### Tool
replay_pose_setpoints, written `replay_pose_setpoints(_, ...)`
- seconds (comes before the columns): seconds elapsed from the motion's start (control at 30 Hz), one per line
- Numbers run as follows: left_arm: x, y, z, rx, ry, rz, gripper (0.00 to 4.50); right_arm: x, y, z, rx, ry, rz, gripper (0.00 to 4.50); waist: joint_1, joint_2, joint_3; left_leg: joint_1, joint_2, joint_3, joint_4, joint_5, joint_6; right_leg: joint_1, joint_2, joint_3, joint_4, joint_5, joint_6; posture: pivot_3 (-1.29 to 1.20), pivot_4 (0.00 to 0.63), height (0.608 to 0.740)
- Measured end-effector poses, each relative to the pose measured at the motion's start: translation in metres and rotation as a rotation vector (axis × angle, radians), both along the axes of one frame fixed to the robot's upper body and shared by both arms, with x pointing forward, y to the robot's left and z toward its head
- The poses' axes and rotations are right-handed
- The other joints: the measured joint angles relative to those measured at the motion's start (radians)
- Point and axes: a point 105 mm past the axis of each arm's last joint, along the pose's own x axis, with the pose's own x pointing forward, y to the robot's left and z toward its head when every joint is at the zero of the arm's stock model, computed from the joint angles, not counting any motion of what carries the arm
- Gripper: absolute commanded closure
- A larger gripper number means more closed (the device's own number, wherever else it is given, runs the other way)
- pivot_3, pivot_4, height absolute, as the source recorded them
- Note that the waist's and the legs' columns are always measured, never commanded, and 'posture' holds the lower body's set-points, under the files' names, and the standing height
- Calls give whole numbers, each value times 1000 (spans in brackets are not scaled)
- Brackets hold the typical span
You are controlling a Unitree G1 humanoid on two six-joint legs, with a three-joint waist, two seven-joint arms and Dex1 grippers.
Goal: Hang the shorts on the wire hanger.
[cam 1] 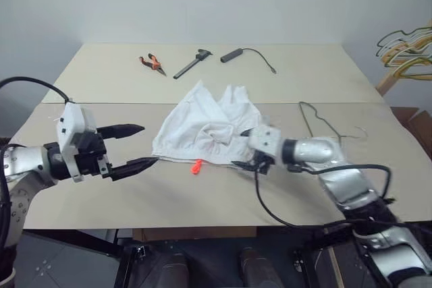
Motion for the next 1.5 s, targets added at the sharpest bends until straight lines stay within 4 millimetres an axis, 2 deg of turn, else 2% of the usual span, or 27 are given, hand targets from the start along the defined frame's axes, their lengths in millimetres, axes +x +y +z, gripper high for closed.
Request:
replay_pose_setpoints(0.1, 0, 0, 0, 0, 2, -1, 0, 4, 11, -23, -73, 34, -11, 598, -1, 0, 0, -1, 0, 0, 0, 0, 0, -1, 0, 0, 0, 3, -5, 12, 107, 740)
replay_pose_setpoints(0.2, 0, -1, 0, 0, 0, -3, 0, 15, 17, -21, -115, -11, -38, 1547, -2, 0, 0, 0, 1, 0, 0, 0, 0, -1, 0, 0, 1, 3, -5, 17, 109, 740)
replay_pose_setpoints(0.33, 0, 0, -1, 1, 4, 0, 0, 21, 8, -23, -168, -60, -50, 2886, 3, 0, 0, 0, 1, -1, 0, 0, 0, 0, 1, -1, 1, 2, -4, 16, 110, 740)
replay_pose_setpoints(0.5, 0, -1, -1, 0, 2, 2, 0, 19, -22, -20, -240, -101, -18, 4452, 9, 0, 0, 0, 1, -1, 0, 0, 0, 0, 1, -1, 0, 2, -4, 11, 109, 740)
replay_pose_setpoints(0.7, 0, -1, -1, -3, -1, 1, 0, 21, -77, -10, -339, -158, 99, 4484, 5, 0, 0, 1, 1, 0, 0, 0, 0, 1, 1, -1, 0, 0, 0, 0, 103, 740)
replay_pose_setpoints(0.77, 0, -2, 0, -3, -8, -3, 0, 35, -102, -2, -424, -217, 82, 4484, -2, 0, 0, 2, 1, 2, 0, 0, 0, 1, 0, 0, 0, 0, 0, -4, 100, 740)
replay_pose_setpoints(0.8, 1, -3, 1, -2, -12, -6, 0, 47, -125, 8, -486, -259, 39, 4484, -3, 0, 0, 2, 1, 2, 0, 0, 0, 1, 0, 1, 0, 0, -1, -4, 100, 740)
replay_pose_setpoints(0.83, 1, -3, 1, -2, -14, -7, 0, 53, -139, 16, -518, -292, 8, 4235, -5, 0, 0, 2, 1, 2, 0, 0, 0, 1, 1, 1, 0, 0, -2, -5, 97, 740)
replay_pose_setpoints(0.93, 1, -5, -1, -6, -13, -14, 0, 61, -155, 28, -528, -319, -17, 3407, -12, 0, 0, 3, 2, 2, -3, 0, 0, 1, 1, 1, 0, 3, -7, -10, 93, 740)
replay_pose_setpoints(1.13, 2, -6, 0, -10, -16, -20, 0, 57, -165, 17, -587, -314, 21, 1459, -30, 0, 0, 3, 1, 2, -3, 0, 0, 1, 1, 2, 1, 3, -8, -16, 92, 740)
replay_pose_setpoints(1.27, 3, -9, 1, -8, -20, -35, 0, 45, -187, 14, -647, -293, -15, 166, -28, 0, 0, 2, 1, 2, -3, 0, 0, 0, 1, 2, 1, 3, -8, -13, 94, 740)
replay_pose_setpoints(1.33, 4, -9, 0, -8, -17, -37, 0, 30, -196, 13, -634, -217, -66, 46, -25, 0, 0, 2, 1, 1, -2, 0, 0, 0, 1, 2, 1, 3, -7, -13, 93, 740)
replay_pose_setpoints(1.4, 4, -9, -1, -9, -11, -36, 0, 10, -189, 14, -537, -124, -96, 46, -24, 1, 0, 2, 1, 1, -3, 0, 0, 1, 1, 2, 1, 3, -7, -16, 94, 740)
replay_pose_setpoints(1.5, 4, -9, -1, -9, -5, -46, 0, -21, -143, 23, -294, -35, -95, 46, -33, 1, 0, 4, 2, 2, -2, 0, 0, 1, 3, 3, 4, 0, -3, -24, 90, 740)
